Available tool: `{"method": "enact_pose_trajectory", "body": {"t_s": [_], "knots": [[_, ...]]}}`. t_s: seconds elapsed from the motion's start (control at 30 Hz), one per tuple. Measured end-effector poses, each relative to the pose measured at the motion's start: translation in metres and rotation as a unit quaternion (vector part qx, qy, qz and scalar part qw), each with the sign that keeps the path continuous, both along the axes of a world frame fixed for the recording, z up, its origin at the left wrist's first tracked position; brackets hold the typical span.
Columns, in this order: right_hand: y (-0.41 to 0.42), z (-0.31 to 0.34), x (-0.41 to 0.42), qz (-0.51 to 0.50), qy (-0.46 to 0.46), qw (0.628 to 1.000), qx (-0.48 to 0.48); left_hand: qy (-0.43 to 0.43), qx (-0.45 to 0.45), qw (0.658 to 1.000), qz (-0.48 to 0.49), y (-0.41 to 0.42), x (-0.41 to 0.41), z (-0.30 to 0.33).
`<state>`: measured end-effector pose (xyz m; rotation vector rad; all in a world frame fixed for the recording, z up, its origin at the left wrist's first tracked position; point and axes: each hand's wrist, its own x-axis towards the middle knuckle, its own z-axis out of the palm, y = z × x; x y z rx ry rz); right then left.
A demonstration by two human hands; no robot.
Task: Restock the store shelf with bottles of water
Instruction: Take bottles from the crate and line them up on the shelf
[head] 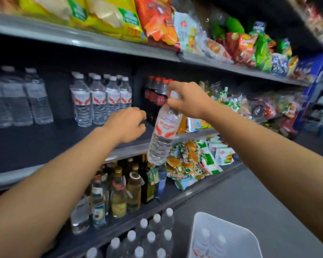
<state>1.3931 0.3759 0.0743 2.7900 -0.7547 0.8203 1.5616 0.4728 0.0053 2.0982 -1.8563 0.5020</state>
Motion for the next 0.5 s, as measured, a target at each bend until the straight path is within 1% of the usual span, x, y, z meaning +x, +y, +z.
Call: {"method": "enact_pose_trajectory", "body": {"t_s": [0.1,0.2,0.4,0.5], "knots": [[-0.011,0.008,0.043,0.012,-0.003,1.000,-0.001,0.003,-0.006,0.999,0.032,0.000,0.033,0.004],[-0.026,0.011,0.085,0.000,-0.012,1.000,-0.002,0.000,0.000,0.999,0.046,-0.004,0.062,0.002],[-0.059,0.016,0.156,-0.081,-0.033,0.996,0.010,-0.006,0.005,0.998,0.068,-0.028,0.111,-0.003],[-0.083,0.015,0.188,-0.099,-0.040,0.994,0.006,-0.008,0.012,0.997,0.075,-0.045,0.130,-0.009]]}}
